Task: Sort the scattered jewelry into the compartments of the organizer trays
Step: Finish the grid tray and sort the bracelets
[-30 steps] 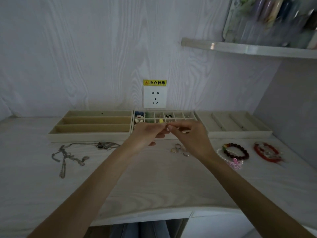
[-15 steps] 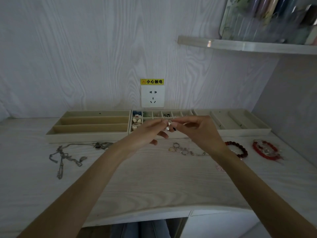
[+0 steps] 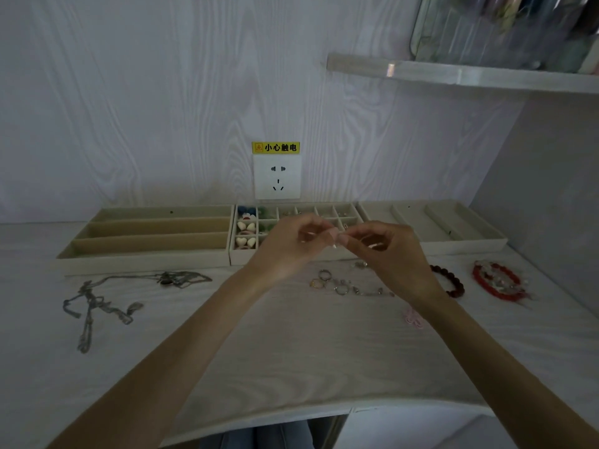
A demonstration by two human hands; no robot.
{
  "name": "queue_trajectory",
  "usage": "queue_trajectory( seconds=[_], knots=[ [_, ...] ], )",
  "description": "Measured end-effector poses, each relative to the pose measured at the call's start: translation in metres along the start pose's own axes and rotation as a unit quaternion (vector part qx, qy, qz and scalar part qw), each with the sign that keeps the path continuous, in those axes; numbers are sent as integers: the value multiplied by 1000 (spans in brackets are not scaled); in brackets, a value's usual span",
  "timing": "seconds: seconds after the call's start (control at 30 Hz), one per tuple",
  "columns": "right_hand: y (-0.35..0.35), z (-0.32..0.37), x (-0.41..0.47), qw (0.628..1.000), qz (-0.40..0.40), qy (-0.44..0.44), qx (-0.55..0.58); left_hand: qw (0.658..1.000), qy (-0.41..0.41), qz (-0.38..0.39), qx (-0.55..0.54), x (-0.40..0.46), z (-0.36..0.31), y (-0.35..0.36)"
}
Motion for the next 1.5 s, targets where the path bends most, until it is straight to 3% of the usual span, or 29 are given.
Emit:
queue_trajectory(
  seconds=[0.33, 0.57, 0.77, 0.9, 1.5],
  knots=[
    [-17, -11, 50, 1000, -14, 3, 3, 1000, 17, -4, 6, 49, 6, -15],
    [-21, -35, 99, 996, -16, 37, -79, 966, -48, -16, 252, 77, 45, -48],
    [-5, -65, 118, 990, 24, 86, -110, 931, -14, 97, 353, 95, 64, -24],
    [0, -70, 122, 987, 23, 96, -126, 913, -10, 120, 390, 99, 70, -18],
    [11, -75, 126, 974, 56, 114, -187, 913, 1, 123, 390, 105, 73, -20]
  ],
)
Point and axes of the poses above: each hand's wrist, its own x-axis towards the middle knuckle, its own y-axis out of the palm, z = x × y, the point moved 8 cm from there along x, towards the middle knuckle, and after that the axes turned 6 degrees about z, right-handed, at the moved point
